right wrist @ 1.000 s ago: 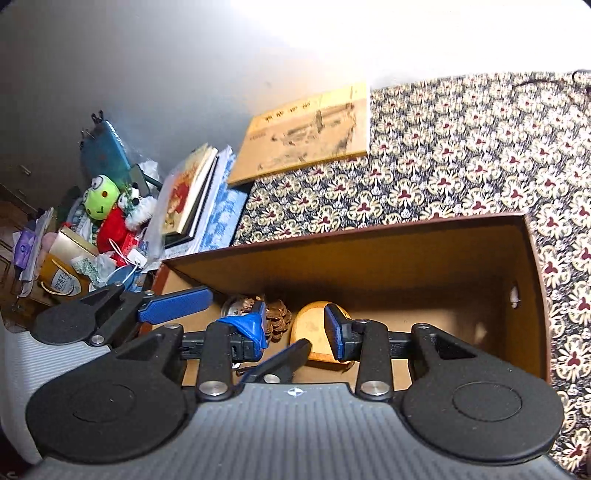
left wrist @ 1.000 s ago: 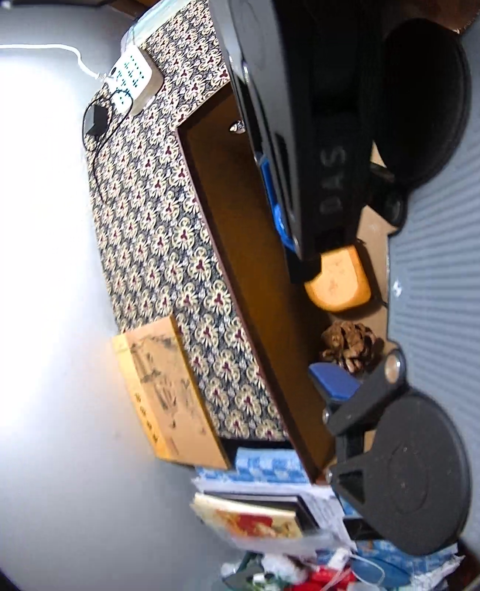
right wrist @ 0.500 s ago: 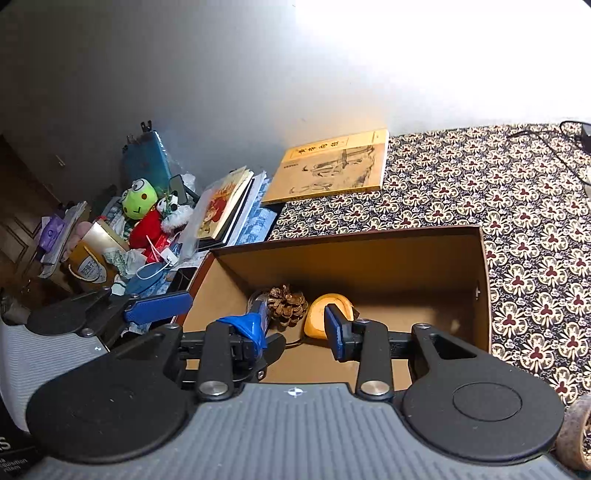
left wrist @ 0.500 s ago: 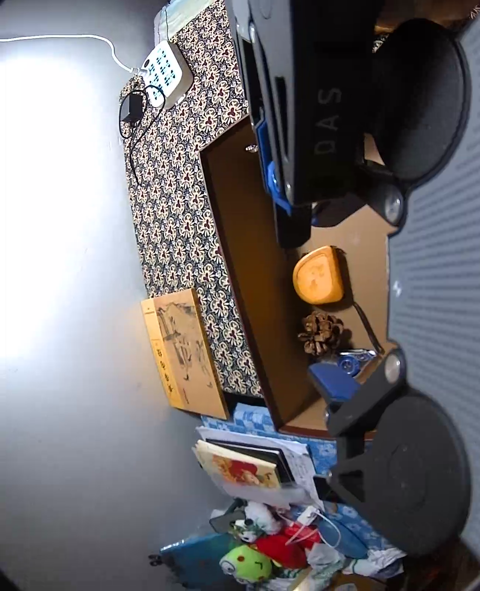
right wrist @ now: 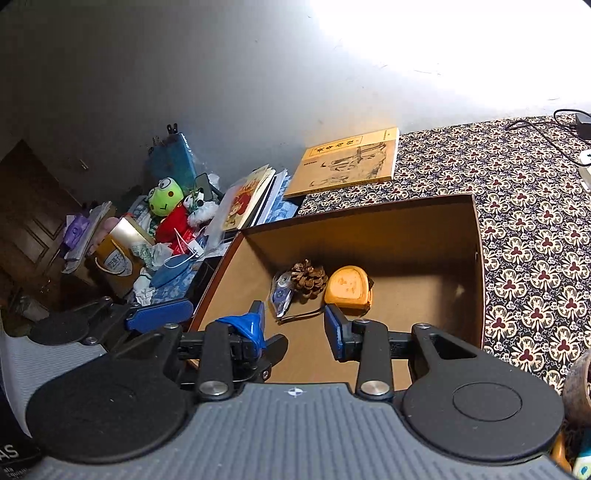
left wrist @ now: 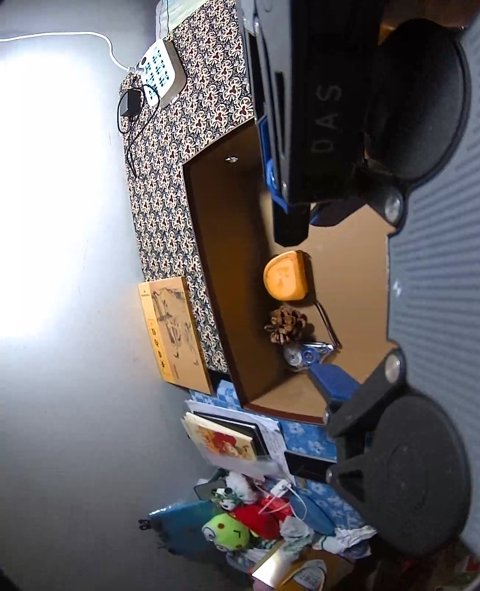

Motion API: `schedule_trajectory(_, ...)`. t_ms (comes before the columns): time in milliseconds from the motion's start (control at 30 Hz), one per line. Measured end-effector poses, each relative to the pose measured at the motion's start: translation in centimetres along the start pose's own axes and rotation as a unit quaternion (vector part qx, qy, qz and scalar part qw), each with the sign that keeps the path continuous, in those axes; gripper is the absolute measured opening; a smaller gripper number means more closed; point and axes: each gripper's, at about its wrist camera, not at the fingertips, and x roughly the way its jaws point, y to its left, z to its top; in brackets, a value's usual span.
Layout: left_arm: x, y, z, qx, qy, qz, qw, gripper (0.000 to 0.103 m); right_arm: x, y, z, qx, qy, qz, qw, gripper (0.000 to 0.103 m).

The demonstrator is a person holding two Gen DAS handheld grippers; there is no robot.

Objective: Organize rigid objects
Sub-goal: 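Move the right gripper out of the box down to the silver scissors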

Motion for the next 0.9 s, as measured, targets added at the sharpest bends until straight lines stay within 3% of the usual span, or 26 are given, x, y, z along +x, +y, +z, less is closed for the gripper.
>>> schedule_trajectory(500,-1.4,-1.1,-3.9,-0.02,0.026,0.04,0.9987,0.077,-1.2,0.7,-4.4,-0.018,0.001,0.02,1.0,0.019)
schedule_trajectory(900,-2.1,-0.9,-6.7,-0.049,0.046,0.051,0.9964,0.078,-1.4,1.1,-6.7,-0.024,0.008,0.027,0.999,0.019)
